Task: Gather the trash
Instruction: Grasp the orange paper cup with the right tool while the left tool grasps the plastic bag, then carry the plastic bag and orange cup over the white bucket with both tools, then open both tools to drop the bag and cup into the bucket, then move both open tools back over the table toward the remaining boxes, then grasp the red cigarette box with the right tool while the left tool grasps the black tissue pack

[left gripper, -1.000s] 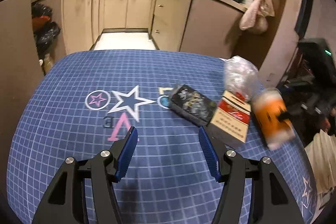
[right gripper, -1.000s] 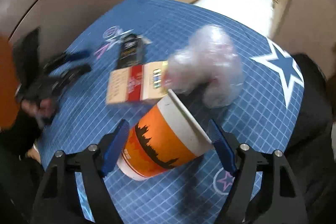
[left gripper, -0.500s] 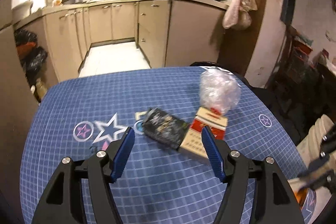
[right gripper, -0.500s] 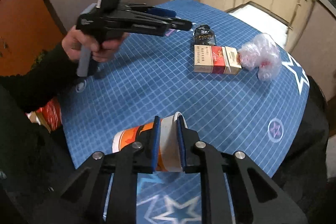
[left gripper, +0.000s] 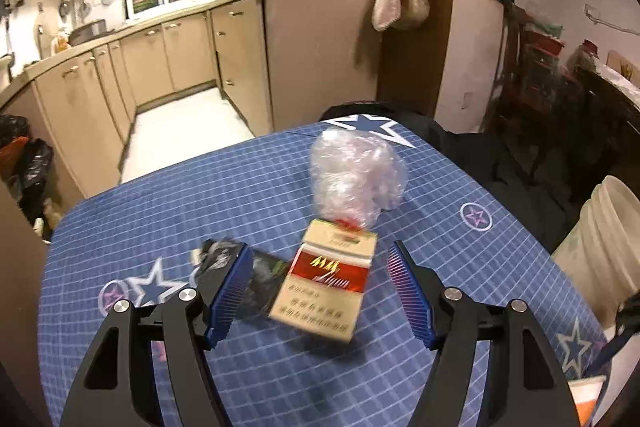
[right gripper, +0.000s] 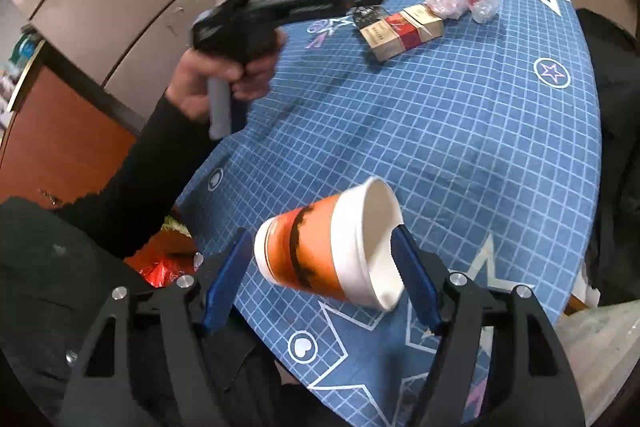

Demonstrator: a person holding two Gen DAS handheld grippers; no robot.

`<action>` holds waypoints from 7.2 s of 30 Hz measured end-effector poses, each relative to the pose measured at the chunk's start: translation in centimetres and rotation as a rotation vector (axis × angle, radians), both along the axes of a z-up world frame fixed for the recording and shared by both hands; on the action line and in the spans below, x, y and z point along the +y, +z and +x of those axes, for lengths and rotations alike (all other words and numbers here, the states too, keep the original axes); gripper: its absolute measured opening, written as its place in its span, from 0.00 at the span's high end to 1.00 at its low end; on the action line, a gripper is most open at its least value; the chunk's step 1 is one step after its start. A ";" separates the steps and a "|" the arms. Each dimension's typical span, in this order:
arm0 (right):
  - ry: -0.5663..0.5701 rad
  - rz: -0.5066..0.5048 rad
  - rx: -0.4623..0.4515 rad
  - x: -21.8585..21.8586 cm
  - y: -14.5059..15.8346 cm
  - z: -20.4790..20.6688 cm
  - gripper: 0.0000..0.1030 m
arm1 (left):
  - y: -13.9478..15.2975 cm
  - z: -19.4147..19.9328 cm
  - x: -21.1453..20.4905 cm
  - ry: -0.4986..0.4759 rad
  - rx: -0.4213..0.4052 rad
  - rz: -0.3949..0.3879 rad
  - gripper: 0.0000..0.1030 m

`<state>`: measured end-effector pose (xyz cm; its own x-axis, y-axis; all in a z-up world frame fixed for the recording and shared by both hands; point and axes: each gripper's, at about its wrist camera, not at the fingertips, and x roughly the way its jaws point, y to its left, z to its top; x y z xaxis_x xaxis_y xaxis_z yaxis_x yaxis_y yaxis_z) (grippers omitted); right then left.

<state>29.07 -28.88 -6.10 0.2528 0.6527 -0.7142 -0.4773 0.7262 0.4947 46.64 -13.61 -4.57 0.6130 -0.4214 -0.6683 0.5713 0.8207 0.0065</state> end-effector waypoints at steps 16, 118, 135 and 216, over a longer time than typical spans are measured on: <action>-0.309 0.289 -0.089 -1.3 -1.5 -4.9 0.96 | -3.8 8.6 -10.0 0.000 0.116 0.155 0.63; -1.006 -0.376 -0.461 -24.8 7.1 -19.7 0.96 | 4.0 -26.5 -33.1 -0.483 -0.139 -0.035 0.65; -1.012 -0.305 -0.424 -26.5 6.5 -18.3 0.73 | 3.9 -25.5 -32.8 -0.456 -0.148 -0.039 0.38; -0.492 -0.338 -0.214 6.4 -5.1 14.9 0.46 | -0.6 -4.0 10.7 0.591 0.074 -0.121 0.20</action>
